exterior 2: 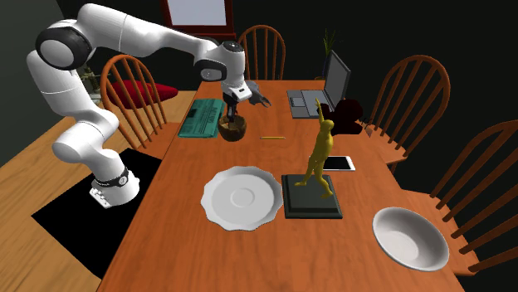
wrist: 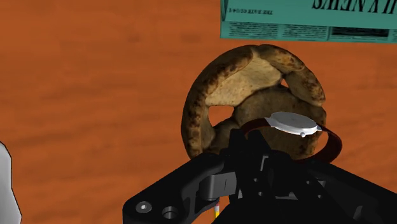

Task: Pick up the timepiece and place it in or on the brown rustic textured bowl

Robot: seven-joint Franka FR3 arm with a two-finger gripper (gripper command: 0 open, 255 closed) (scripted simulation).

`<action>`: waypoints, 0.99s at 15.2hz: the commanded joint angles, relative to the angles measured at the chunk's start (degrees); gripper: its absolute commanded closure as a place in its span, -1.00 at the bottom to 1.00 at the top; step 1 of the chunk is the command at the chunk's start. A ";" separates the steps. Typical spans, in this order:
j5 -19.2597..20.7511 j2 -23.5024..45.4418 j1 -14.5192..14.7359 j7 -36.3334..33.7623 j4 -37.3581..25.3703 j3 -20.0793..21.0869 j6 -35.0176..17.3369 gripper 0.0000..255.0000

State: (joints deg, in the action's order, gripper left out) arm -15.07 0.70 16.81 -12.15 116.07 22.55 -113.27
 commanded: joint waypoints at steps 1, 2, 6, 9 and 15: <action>0.02 0.09 0.00 0.02 0.07 0.00 -0.17 1.00; 0.02 0.09 0.00 0.02 0.07 0.00 -0.17 1.00; 0.02 0.08 0.00 0.02 0.06 0.00 -0.16 1.00; 0.02 0.08 0.00 0.02 0.06 0.00 -0.16 -1.00; 0.19 -1.07 -0.71 0.01 -4.35 -0.68 5.51 -1.00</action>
State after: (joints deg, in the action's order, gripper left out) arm -14.81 0.27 16.40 -12.35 112.78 22.15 -109.59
